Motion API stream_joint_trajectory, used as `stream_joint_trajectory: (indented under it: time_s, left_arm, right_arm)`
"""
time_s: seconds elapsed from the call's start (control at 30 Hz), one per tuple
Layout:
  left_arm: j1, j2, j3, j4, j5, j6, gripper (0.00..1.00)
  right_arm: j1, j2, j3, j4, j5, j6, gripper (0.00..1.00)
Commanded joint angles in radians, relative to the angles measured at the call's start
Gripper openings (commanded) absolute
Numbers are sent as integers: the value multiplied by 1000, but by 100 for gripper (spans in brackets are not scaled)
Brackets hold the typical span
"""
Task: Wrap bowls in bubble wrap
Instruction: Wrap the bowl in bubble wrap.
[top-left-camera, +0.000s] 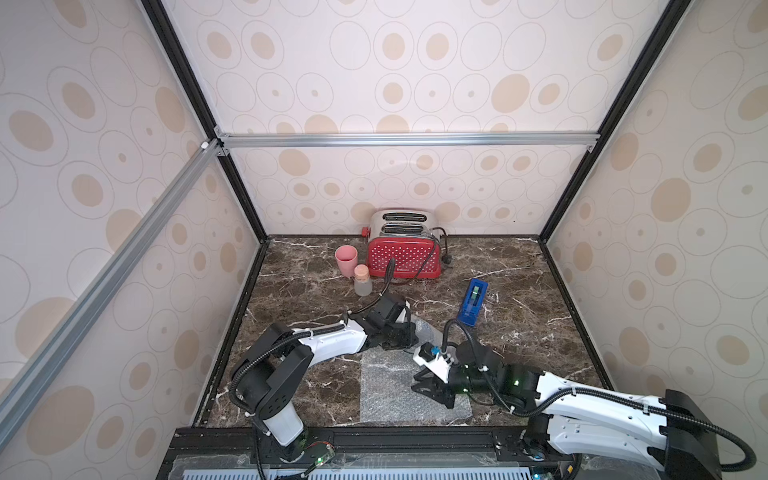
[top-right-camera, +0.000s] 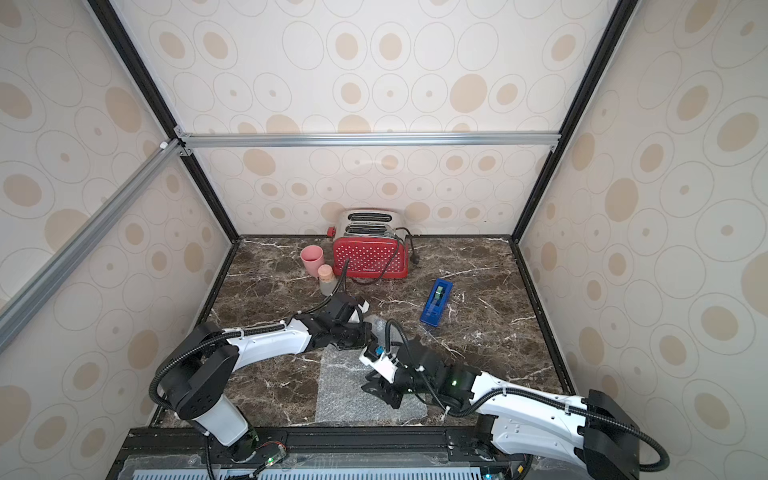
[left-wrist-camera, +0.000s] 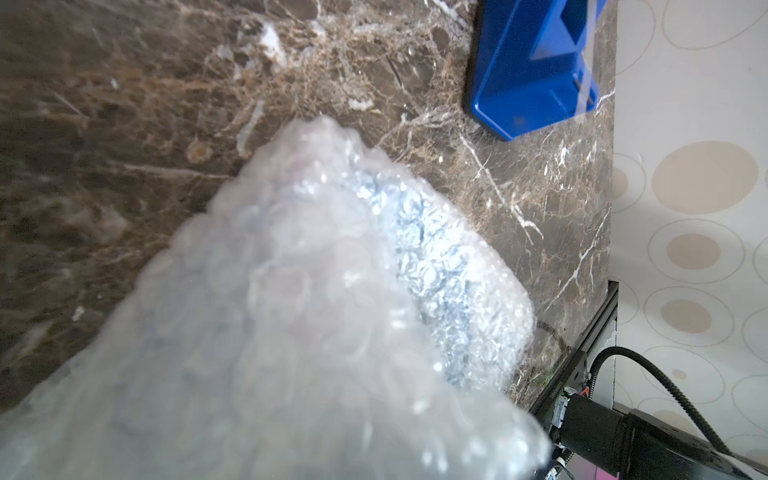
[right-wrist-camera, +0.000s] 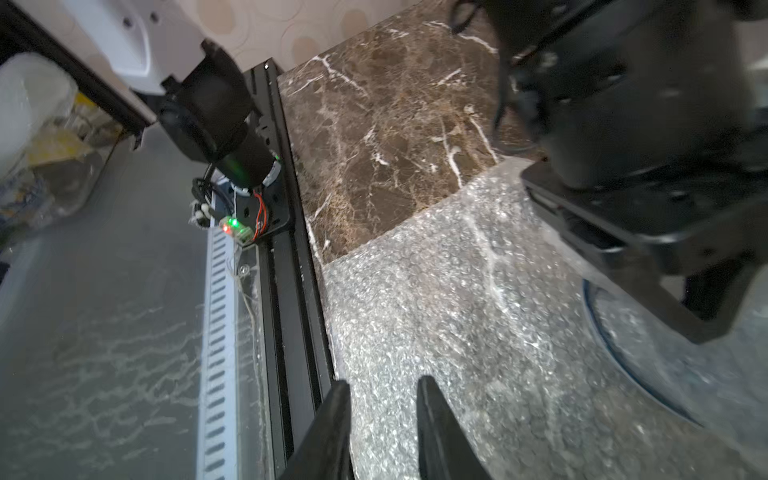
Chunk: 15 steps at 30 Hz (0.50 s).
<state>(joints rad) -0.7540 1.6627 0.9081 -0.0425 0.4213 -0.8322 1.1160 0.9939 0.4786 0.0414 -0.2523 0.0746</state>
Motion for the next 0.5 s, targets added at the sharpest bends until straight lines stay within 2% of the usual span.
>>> stream_joint_trajectory:
  time_s: [0.0,0.07,0.17,0.33,0.47]
  left_arm:
    - [-6,21,37,-14,5,17,0]
    - [-6,20,35,-7,5,15,0]
    - [-6,19,34,-7,5,15,0]
    - [-5,16,34,-8,0,14,0]
    - [-5,15,41,-23,-3,23,0]
  right_arm:
    - [140,37,-15,134,181,-166,36]
    - [211,102,4,173,272,-200,38]
    - [250,219,60,191,302,-190,39]
    - [309,438,166,214,434,-202,42]
    - [329,557,217,242,424,-206,46]
